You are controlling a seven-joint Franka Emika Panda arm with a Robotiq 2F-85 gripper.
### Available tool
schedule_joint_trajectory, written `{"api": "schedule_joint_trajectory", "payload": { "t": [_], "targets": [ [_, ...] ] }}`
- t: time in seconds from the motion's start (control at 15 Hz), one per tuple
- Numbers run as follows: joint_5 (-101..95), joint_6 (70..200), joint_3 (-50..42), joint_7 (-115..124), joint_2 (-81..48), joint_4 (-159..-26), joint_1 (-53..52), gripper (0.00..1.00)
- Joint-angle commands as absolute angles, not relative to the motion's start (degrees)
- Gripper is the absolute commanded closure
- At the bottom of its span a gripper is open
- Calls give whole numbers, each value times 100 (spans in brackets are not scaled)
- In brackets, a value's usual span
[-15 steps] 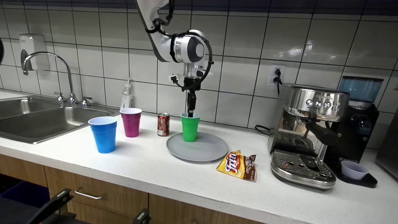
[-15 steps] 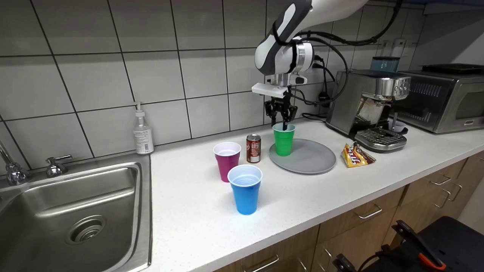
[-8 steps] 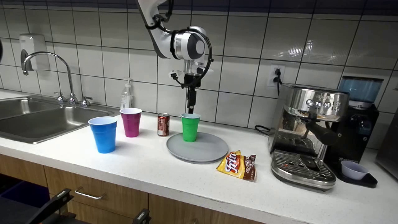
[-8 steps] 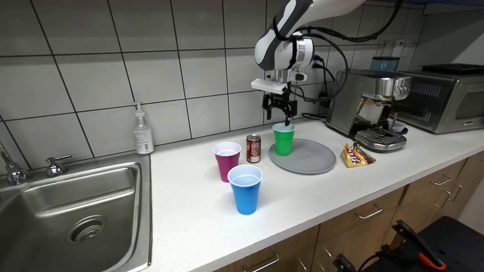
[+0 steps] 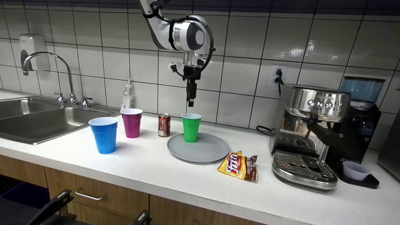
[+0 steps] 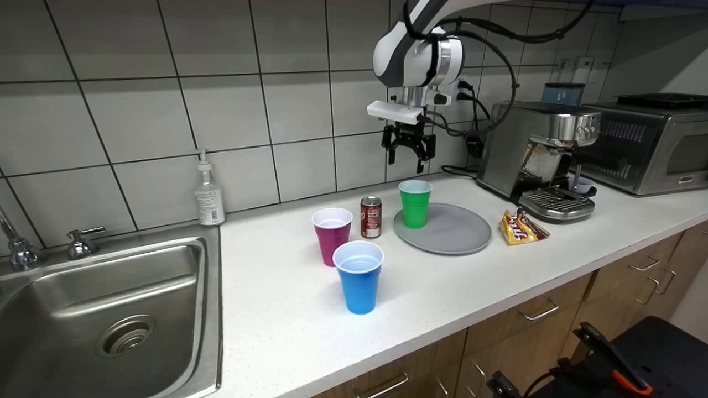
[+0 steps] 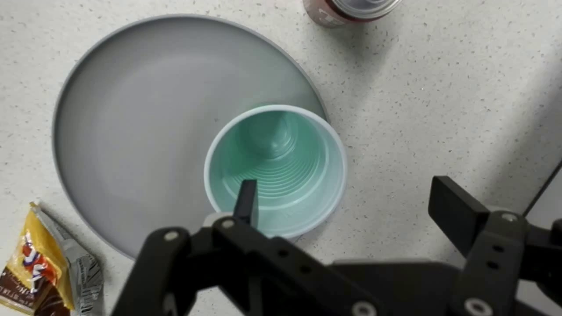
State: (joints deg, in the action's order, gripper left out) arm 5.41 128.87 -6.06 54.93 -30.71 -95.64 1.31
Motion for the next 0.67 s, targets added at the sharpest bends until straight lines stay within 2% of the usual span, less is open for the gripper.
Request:
{"api": "schedule_joint_trajectory", "payload": {
  "t": [0.0, 0.6],
  "targets": [
    [666, 12778, -501, 5032, -2509, -10160, 116, 0],
    [614, 12618, -366, 4093, -1626, -11273, -54, 0]
  ]
}}
